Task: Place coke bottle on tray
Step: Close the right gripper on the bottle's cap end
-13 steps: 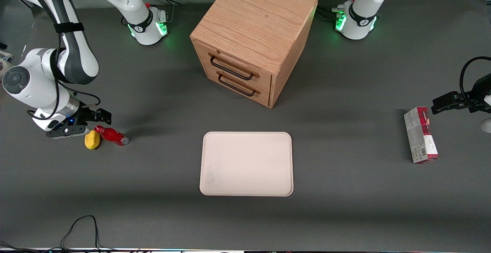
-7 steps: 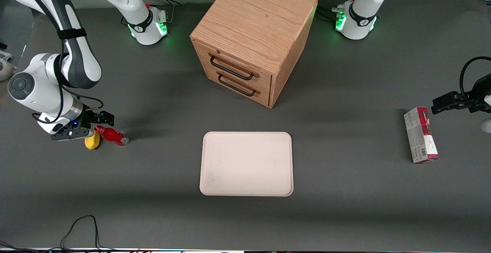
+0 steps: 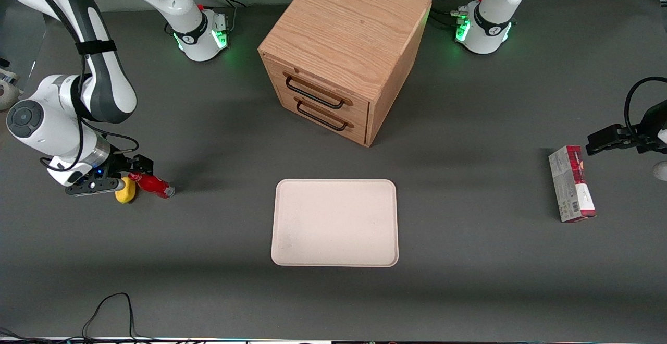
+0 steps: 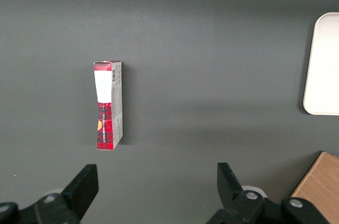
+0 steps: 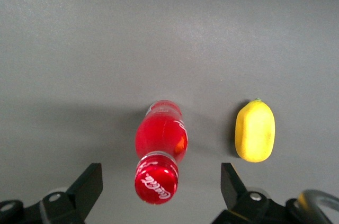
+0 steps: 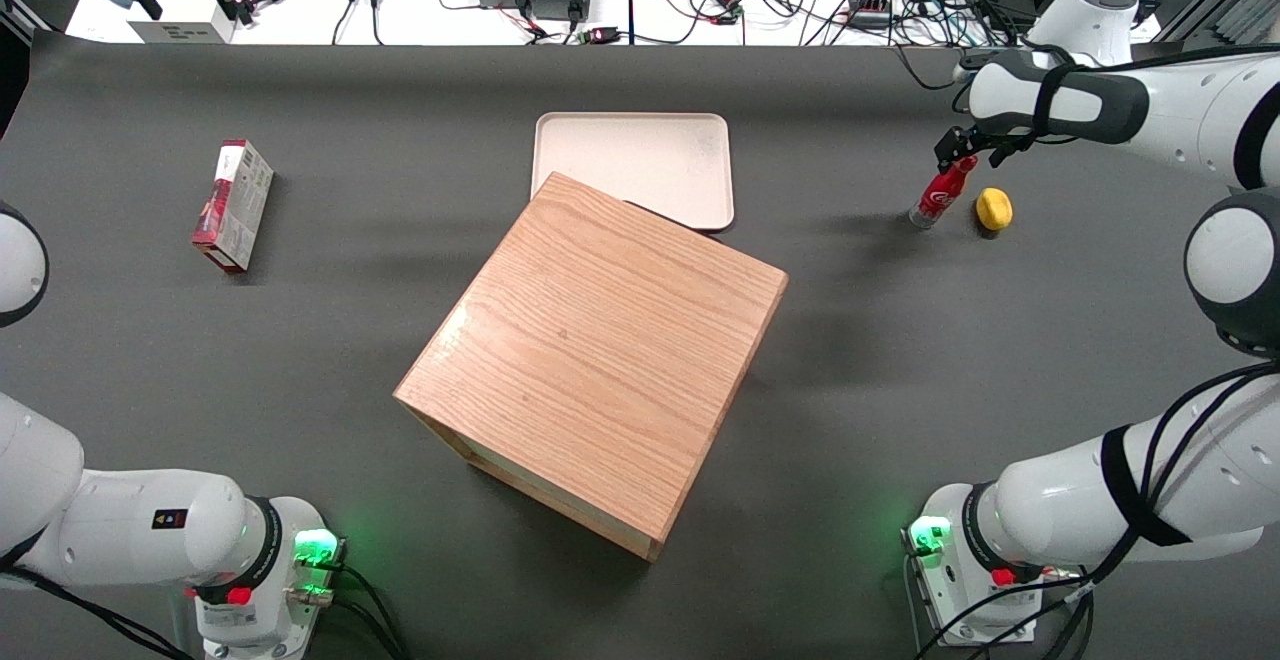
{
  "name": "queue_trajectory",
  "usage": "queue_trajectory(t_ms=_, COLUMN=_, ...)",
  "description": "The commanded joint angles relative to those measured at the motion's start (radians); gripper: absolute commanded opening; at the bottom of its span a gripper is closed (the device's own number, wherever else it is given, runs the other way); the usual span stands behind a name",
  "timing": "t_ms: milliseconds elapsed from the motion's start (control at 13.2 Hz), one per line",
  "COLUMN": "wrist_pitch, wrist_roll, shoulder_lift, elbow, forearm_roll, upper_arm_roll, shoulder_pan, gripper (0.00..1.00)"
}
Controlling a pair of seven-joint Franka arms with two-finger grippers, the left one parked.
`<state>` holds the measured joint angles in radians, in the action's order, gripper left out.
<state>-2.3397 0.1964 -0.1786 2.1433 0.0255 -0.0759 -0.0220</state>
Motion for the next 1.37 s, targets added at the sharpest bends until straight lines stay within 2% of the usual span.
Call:
queue_trajectory(t_ms=0, wrist_pitch=-0.003, wrist_roll=0.018, shoulder_lift=-0.022, elbow=-0.023, forearm_roll=-0.021, upper_arm_roll=-0.001, shoulder_pan=0.005, gripper=0.79)
queue_trajectory(t_ms=76, wrist_pitch=-0.003, wrist_roll=0.018, shoulder_lift=-0.022, elbow=-0.023, forearm_roll=-0.021, upper_arm_roll=-0.001, shoulder_pan=0.005, gripper=0.69)
queue_trajectory(t_ms=228, wrist_pitch=-0.003, wrist_roll=0.02, shoulder_lift=-0.022, elbow=-0.023, forearm_roll=-0.021, upper_arm_roll=-0.001, shoulder_pan=0.005, gripper=0.4)
queue_trajectory(t_ms=303, wrist_pitch=-0.003, wrist_roll=0.02, shoulder_lift=-0.022, elbow=-0.023, forearm_roll=-0.021, upper_arm_roll=-0.001, shoulder_pan=0.005, gripper=0.3)
queue_trajectory(t_ms=455, wrist_pitch=-0.003, wrist_roll=0.02, shoulder_lift=-0.022, elbow=-0.023, forearm_roll=-0.021, upper_arm_roll=-0.001, shoulder_pan=0.005, gripper=0.09)
queue_trajectory(t_ms=531, wrist_pitch=-0.001, wrist_roll=0.02, shoulder_lift=-0.022, elbow=-0.028, forearm_roll=-0.021, upper_arm_roll=-0.001, shoulder_pan=0.005, gripper=0.03)
queue_trajectory(t_ms=759, wrist_pitch=0.005, wrist_roll=0.018, shoulder_lift=-0.012, elbow=-0.04, forearm_roll=-0.021, upper_arm_roll=0.001, shoulder_pan=0.005, gripper=0.02)
queue_trajectory(t_ms=834, wrist_pitch=0.052, wrist_roll=0.018, shoulder_lift=-0.004, elbow=-0.072, forearm_roll=-0.022, upper_arm_roll=0.001, shoulder_pan=0.005, gripper=0.02)
queue_trajectory(t_ms=1290, wrist_pitch=0.653, wrist_roll=0.018, shoulder_lift=-0.006, elbow=-0.592, forearm_roll=-0.047, upper_arm_roll=-0.001, shoulder_pan=0.005, gripper=0.02)
